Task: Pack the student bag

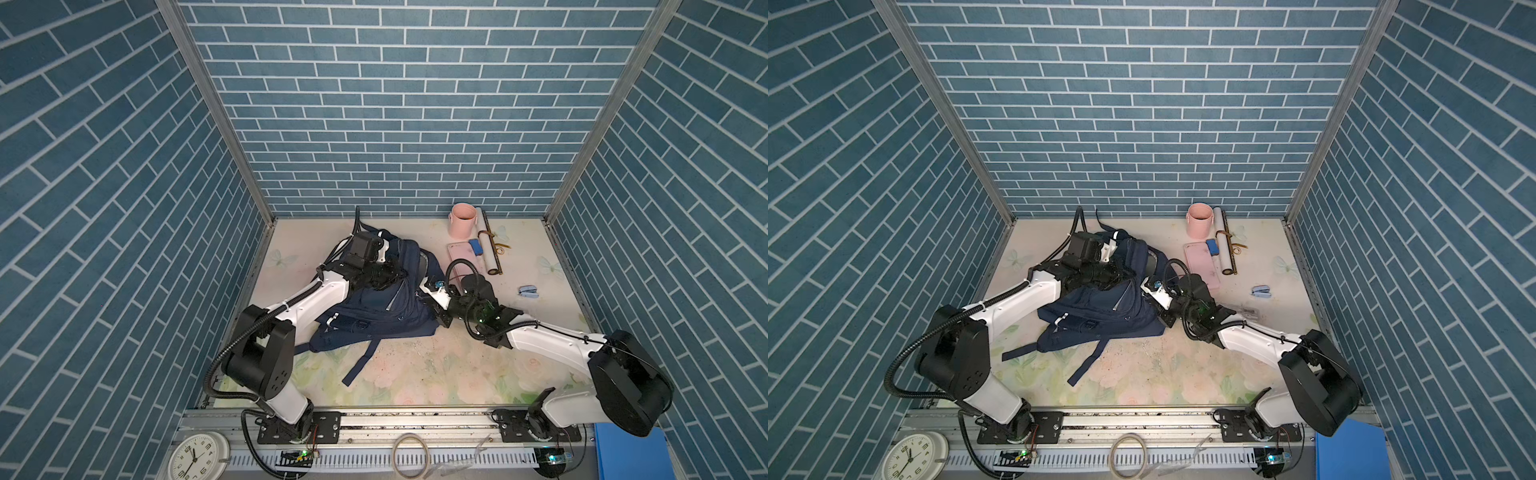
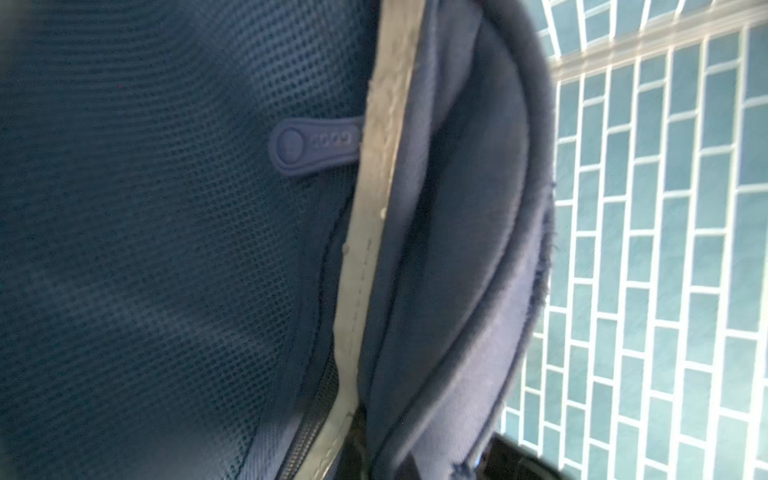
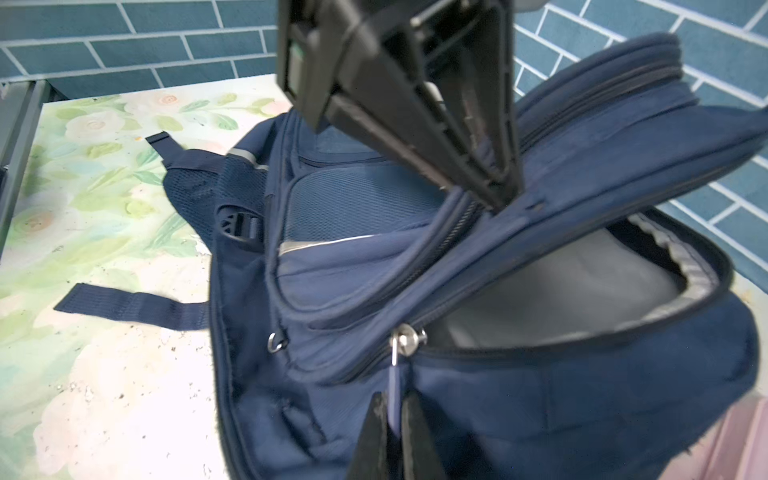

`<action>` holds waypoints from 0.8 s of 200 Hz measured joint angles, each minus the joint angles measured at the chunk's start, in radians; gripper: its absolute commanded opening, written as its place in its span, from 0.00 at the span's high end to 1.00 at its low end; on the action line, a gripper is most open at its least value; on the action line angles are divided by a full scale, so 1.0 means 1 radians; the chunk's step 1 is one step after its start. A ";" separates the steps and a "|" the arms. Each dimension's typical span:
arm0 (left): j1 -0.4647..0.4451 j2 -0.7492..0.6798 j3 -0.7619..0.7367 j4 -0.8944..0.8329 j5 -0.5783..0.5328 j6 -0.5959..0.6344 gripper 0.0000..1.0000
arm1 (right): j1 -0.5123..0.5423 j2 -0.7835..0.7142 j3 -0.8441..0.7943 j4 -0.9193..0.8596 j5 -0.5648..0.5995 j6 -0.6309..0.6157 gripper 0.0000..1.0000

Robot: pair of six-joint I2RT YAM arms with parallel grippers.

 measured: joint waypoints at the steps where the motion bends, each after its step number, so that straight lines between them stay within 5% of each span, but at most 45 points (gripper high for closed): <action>1: 0.001 0.000 0.000 0.002 0.000 -0.002 1.00 | 0.000 0.000 -0.001 0.001 0.000 0.000 1.00; 69: 0.056 -0.021 0.005 0.104 0.065 -0.079 1.00 | -0.029 -0.056 -0.070 0.043 -0.028 -0.011 1.00; 109: 0.062 -0.032 -0.066 0.306 0.059 -0.241 1.00 | -0.030 -0.039 -0.039 0.033 -0.014 0.001 1.00; 160: 0.056 -0.018 -0.080 0.494 -0.024 -0.415 1.00 | 0.027 -0.014 -0.088 0.223 0.105 0.090 1.00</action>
